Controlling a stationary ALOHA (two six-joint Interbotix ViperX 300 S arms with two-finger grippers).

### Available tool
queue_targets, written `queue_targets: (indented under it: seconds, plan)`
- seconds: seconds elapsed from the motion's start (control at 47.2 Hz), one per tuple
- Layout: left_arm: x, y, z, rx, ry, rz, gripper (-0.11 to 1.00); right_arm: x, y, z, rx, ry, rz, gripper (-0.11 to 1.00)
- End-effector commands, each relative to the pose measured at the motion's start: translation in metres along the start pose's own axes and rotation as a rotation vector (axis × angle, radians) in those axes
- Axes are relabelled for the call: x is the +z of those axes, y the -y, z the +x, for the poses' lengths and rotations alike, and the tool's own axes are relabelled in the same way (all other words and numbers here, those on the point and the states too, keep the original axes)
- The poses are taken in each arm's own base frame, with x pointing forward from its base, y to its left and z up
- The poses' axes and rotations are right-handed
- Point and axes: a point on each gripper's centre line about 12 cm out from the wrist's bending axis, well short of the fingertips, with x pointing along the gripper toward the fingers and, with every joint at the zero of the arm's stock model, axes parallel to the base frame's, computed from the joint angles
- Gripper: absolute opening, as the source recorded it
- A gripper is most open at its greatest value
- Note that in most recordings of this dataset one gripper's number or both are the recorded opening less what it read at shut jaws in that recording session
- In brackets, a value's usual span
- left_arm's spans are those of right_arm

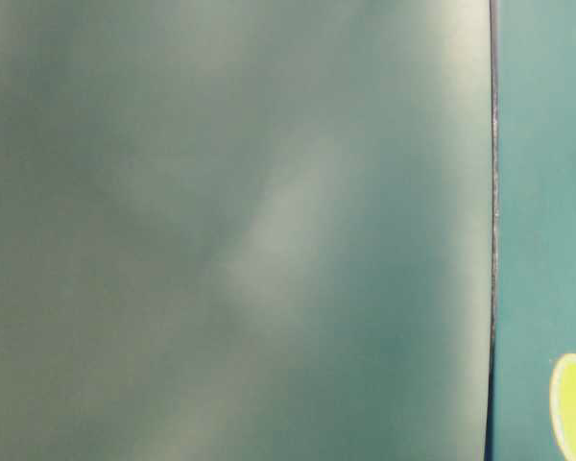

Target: Move the block backward with right arm.

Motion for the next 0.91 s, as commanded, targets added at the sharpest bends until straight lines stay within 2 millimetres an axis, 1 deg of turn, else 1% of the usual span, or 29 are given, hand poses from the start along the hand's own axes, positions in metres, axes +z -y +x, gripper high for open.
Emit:
queue_targets:
  seconds: [0.0,0.021,0.064,0.127,0.318,0.466,0.762,0.889]
  plan:
    - [0.009,0.001,0.004,-0.005,-0.014,0.01,0.0,0.006,-0.001,0.003,0.005,0.012,0.013,0.0]
    - [0.009,0.001,0.004,-0.005,-0.023,0.01,0.0,0.007,-0.001,0.004,0.005,0.009,0.013,0.0]
    - [0.009,0.001,0.004,-0.005,-0.04,0.009,0.04,0.006,-0.001,0.005,0.005,-0.009,0.013,0.0]
    - [0.009,0.001,0.004,-0.005,-0.057,0.009,0.0,0.005,-0.001,0.008,0.005,-0.045,0.012,0.0]
    - [0.01,0.001,0.004,-0.004,-0.066,0.006,0.0,0.003,0.0,0.014,0.001,-0.12,0.017,0.0]
    - [0.01,0.001,0.004,-0.005,-0.064,0.006,0.0,0.004,0.002,0.019,-0.01,-0.127,0.018,0.0]
    - [0.011,0.0,0.005,-0.003,-0.063,0.006,0.0,0.0,0.009,0.029,-0.043,-0.162,0.038,0.01]
    - [0.011,0.0,0.005,-0.003,-0.063,0.006,0.0,-0.004,0.011,0.035,-0.054,-0.186,0.057,0.13]
